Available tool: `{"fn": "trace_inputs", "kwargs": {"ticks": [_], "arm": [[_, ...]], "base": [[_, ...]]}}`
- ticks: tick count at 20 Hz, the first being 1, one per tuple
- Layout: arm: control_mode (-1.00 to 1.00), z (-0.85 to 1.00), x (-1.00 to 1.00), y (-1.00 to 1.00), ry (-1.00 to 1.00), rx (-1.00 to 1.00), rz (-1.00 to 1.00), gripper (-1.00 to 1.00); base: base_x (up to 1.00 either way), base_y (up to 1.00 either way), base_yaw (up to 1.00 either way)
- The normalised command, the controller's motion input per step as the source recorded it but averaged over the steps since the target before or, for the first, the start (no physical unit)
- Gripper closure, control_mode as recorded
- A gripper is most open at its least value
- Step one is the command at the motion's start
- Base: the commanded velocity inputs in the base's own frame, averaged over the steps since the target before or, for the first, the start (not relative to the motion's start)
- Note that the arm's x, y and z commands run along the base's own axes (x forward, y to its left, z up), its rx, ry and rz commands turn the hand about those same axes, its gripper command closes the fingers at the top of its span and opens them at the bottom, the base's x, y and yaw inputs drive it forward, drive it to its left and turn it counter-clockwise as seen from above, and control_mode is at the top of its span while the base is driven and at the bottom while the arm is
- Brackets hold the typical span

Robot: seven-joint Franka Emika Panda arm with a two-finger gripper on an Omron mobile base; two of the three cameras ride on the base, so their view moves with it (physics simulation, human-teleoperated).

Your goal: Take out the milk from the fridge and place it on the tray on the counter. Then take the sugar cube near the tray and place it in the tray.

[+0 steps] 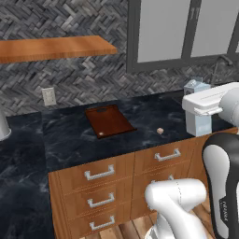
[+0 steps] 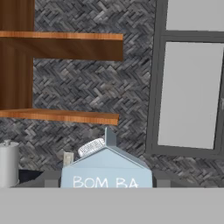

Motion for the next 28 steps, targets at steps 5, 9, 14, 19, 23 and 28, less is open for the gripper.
{"fn": "trace_inputs", "kwargs": {"ticks": [5, 9, 14, 19, 23, 28], "arm": [[1.00, 0.00, 0.00, 0.00, 0.00, 0.00, 0.00, 1.00], [1.00, 0.00, 0.00, 0.00, 0.00, 0.00, 0.00, 1.00], [1.00, 0.00, 0.00, 0.00, 0.00, 0.00, 0.00, 1.00], [1.00, 0.00, 0.00, 0.00, 0.00, 0.00, 0.00, 1.00], [1.00, 0.00, 0.00, 0.00, 0.00, 0.00, 0.00, 1.00], [-1.00, -0.17, 0.11, 0.00, -0.01, 0.00, 0.07, 1.00]], "base": [[0.75, -0.26, 0.45], [0.88, -0.35, 0.18], [0.99, 0.12, 0.01], [0.74, 0.69, -0.15], [0.58, 0.20, 0.16], [0.46, 0.00, 0.27]]}}
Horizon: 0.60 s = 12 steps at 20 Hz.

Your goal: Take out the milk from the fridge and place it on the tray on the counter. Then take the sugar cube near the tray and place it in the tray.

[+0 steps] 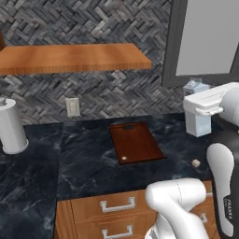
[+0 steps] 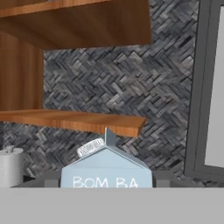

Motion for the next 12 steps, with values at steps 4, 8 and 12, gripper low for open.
{"fn": "trace_inputs", "kwargs": {"ticks": [4, 8, 12], "arm": [[-1.00, -0.87, 0.79, -0.06, 0.00, 0.06, 0.35, 1.00], [-1.00, -0.85, 0.88, -0.18, 0.00, 0.13, 0.37, 1.00], [-1.00, -0.88, 1.00, -0.04, 0.00, 0.14, 0.37, 1.00]], "base": [[0.00, 0.00, 0.00], [0.00, 0.00, 0.00], [0.00, 0.00, 0.00]]}}
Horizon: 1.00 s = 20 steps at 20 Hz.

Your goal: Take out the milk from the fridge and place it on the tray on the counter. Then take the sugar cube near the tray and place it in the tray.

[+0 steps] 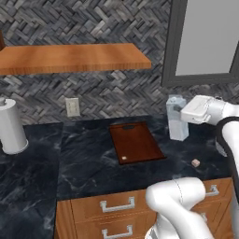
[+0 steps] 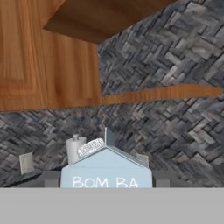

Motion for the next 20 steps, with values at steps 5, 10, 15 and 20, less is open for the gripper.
{"fn": "trace_inputs", "kwargs": {"ticks": [5, 10, 15, 20], "arm": [[-1.00, -0.74, 1.00, 0.00, -0.04, 0.24, 0.52, 1.00], [-1.00, -0.56, 0.83, 0.01, -0.16, 0.08, 0.40, 1.00], [-1.00, -0.06, 0.16, -0.03, -0.21, -0.12, 0.22, 1.00], [-1.00, 0.00, 0.39, 0.02, -0.01, -0.08, 0.08, 1.00]], "base": [[0.00, 0.00, 0.00], [0.00, 0.00, 0.00], [0.00, 0.00, 0.00], [0.00, 0.00, 0.00]]}}
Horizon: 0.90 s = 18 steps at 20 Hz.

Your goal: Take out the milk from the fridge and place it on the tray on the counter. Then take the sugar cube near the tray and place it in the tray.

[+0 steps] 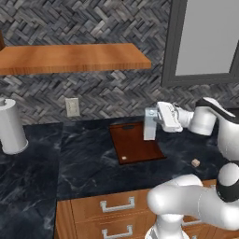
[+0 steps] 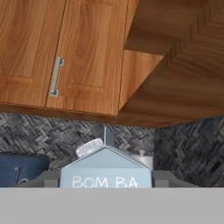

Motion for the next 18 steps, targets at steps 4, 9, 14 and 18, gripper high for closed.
{"fn": "trace_inputs", "kwargs": {"ticks": [4, 9, 14, 18], "arm": [[-1.00, -0.03, 0.57, 0.03, 0.07, -0.01, 0.00, 1.00], [-1.00, -0.23, 0.25, 0.06, 0.00, 0.00, 0.00, 1.00], [-1.00, -0.38, 0.18, 0.18, 0.03, 0.00, 0.00, 1.00], [-1.00, -0.41, 0.38, 0.16, 0.18, 0.00, 0.00, 1.00]], "base": [[0.00, 0.00, 0.00], [0.00, 0.00, 0.00], [0.00, 0.00, 0.00], [0.00, 0.00, 0.00]]}}
